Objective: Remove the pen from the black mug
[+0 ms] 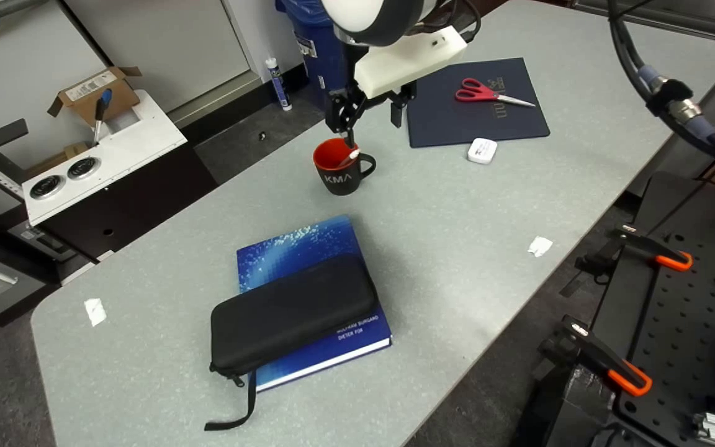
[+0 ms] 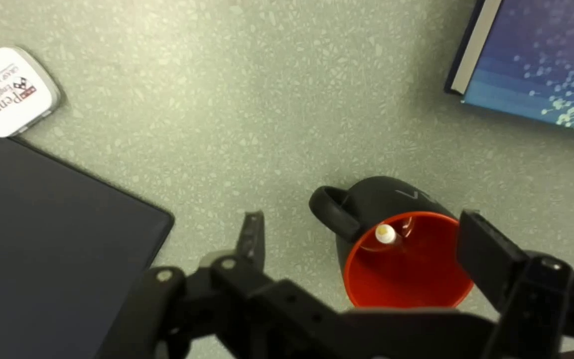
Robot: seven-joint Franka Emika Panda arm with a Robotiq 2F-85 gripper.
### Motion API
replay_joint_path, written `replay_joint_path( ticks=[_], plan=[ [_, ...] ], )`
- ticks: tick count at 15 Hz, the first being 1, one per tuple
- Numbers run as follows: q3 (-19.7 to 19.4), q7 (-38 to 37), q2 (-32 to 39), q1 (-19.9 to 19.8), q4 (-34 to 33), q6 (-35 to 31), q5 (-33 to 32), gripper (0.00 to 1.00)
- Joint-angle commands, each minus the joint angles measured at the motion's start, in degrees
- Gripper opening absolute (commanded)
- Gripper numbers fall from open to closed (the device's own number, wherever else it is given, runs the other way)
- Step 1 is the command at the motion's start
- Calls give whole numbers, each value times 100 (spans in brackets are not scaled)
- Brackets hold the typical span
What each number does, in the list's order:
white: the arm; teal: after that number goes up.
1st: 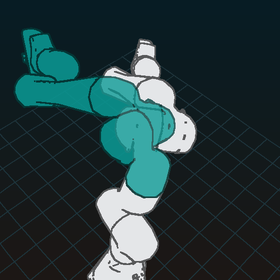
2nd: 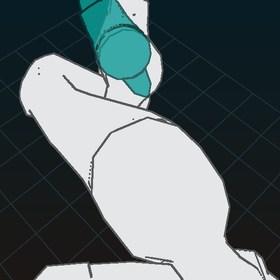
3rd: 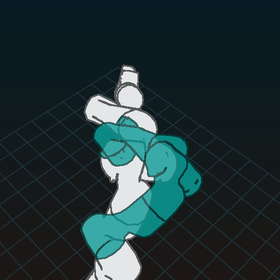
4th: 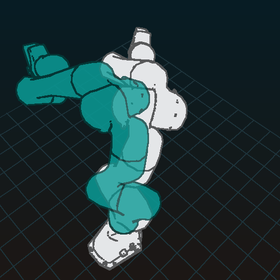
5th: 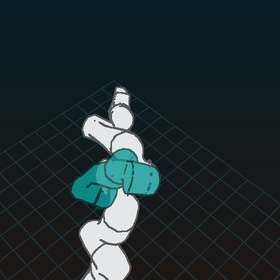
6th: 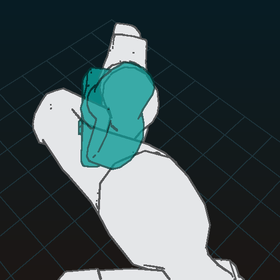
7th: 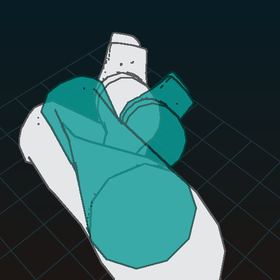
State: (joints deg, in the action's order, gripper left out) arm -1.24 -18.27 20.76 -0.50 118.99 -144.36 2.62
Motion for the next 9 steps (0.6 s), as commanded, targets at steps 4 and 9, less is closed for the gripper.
replay_joint_path(
  ticks=[4,9],
  plan=[
    [-82,-96,795,232,-932,242,66,100],
    [-61,-37,934,260,-1095,398,130,66]
  ],
)
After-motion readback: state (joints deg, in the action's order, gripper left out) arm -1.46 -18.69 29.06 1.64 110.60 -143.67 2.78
